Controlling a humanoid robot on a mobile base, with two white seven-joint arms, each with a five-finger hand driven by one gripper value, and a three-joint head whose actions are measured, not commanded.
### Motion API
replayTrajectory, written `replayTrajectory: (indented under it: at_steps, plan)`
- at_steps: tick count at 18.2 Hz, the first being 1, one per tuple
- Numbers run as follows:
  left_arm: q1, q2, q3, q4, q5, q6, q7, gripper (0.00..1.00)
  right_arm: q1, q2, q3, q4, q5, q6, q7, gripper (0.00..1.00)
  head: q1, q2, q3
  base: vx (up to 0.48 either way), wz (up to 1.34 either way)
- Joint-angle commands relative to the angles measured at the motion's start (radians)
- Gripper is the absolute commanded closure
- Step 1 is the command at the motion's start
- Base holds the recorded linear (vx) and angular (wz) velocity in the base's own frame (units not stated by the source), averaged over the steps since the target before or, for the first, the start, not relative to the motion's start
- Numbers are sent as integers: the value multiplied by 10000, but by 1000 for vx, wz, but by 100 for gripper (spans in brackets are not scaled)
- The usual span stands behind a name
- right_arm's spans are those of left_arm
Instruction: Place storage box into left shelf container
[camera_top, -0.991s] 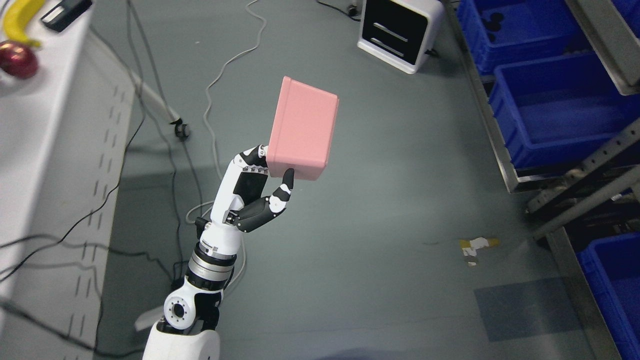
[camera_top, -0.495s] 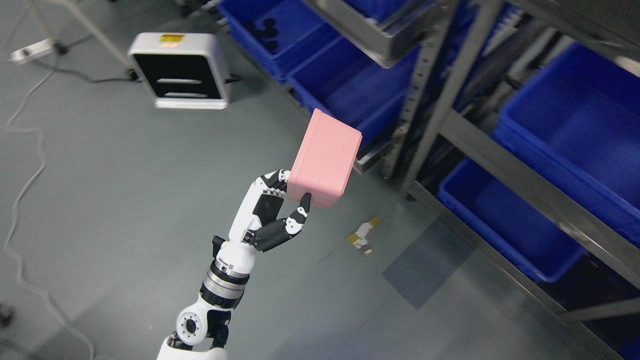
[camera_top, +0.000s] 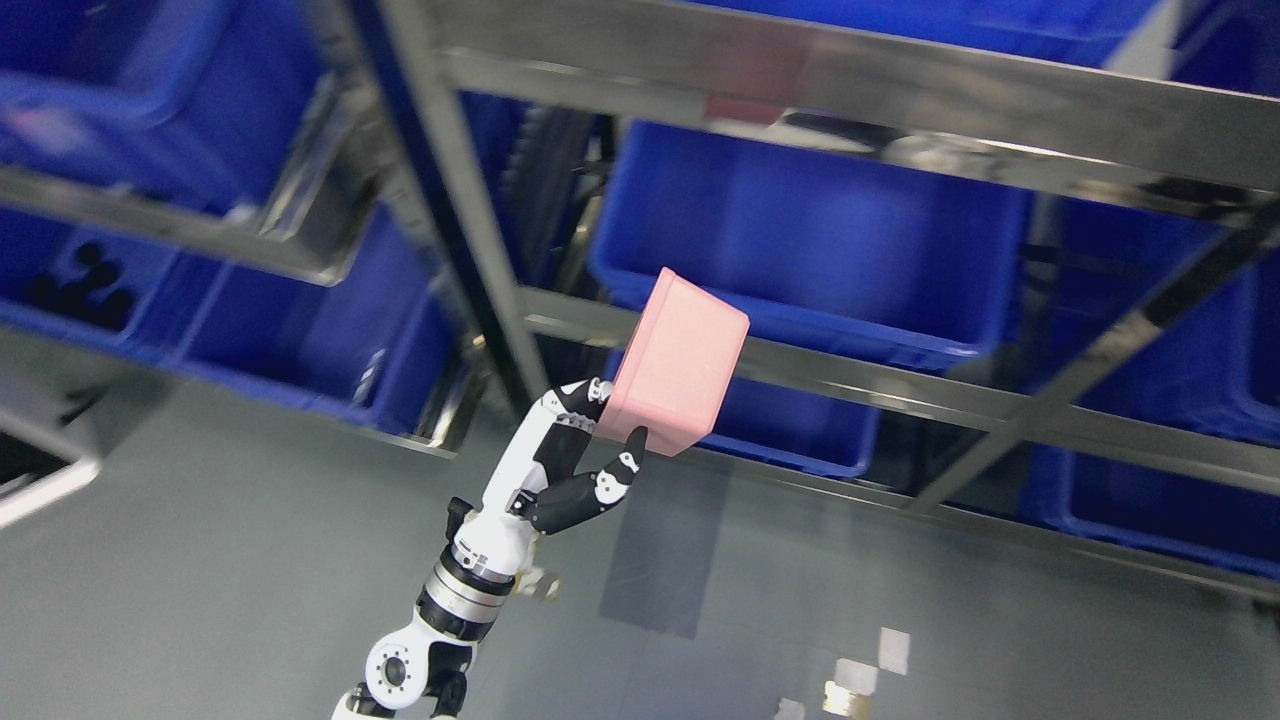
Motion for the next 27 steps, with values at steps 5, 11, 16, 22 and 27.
replayTrajectory:
  at_steps: [5, 11, 16, 22, 27]
  plan:
    - [-1118, 174, 1367, 1004, -1494, 200, -4, 95, -33, -175, 1, -175, -215, -13, 0, 0, 0, -1, 0, 180, -743]
    - [-2743, 174, 1889, 2920, -3133, 921, -4, 95, -33, -175, 1, -175, -215, 2, 0, 0, 0, -5, 0, 116, -405]
    - [-3986, 174, 2625, 4104, -6641, 813, -19, 94, -33, -175, 1, -175, -215, 2, 0, 0, 0, -7, 0, 70, -208]
    - [-4617, 307, 2916, 4810, -10865, 400, -203, 85, -33, -175, 1, -175, -215, 2, 0, 0, 0, -9, 0, 24, -65]
    - [-4678, 174, 3345, 4779, -10822, 399, -127, 43, -48, -175, 1, -175, -215, 2, 0, 0, 0, -9, 0, 1, -2]
